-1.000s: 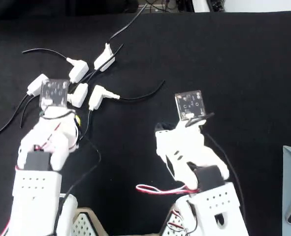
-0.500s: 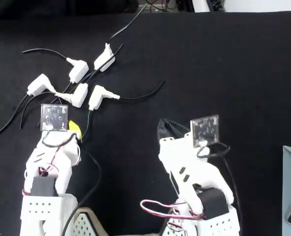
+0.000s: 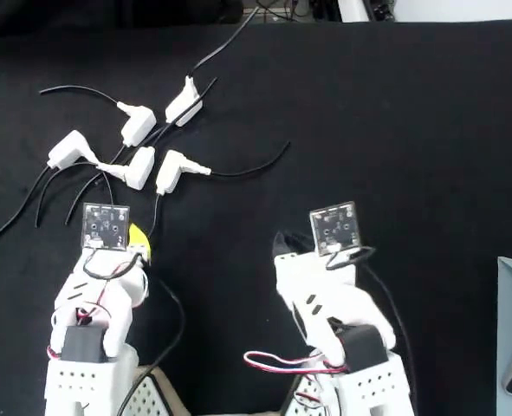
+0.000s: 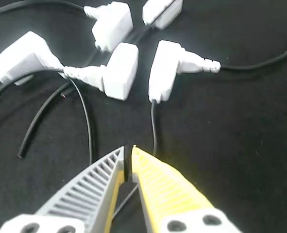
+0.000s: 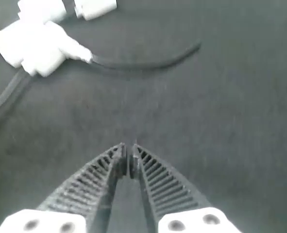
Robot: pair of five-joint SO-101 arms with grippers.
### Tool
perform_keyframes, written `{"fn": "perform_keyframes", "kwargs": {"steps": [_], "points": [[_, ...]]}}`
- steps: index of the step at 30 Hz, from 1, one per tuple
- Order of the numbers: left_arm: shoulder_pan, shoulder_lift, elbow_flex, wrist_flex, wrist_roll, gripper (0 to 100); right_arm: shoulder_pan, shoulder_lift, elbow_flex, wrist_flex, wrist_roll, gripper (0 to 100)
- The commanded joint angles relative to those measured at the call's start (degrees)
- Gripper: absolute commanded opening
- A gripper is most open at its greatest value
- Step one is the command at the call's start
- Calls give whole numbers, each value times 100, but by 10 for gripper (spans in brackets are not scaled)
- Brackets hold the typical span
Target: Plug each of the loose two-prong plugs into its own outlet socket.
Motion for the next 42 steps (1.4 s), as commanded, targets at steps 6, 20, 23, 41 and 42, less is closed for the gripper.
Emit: {"fn": "perform_keyframes", "kwargs": {"steps": [6,20,23,41,42], "points": [[101,-79,92,923,26,43,88,-497,251,123,35,14],[57,-79,92,2233,26,40,88,-505,251,1925,70,14],[57,-79,92,2365,44,40,88,-505,251,1925,70,14],[66,-79,92,2365,53,41,88,-505,251,1925,70,14],[66,-79,92,2365,53,41,88,-505,251,1925,70,14]]}}
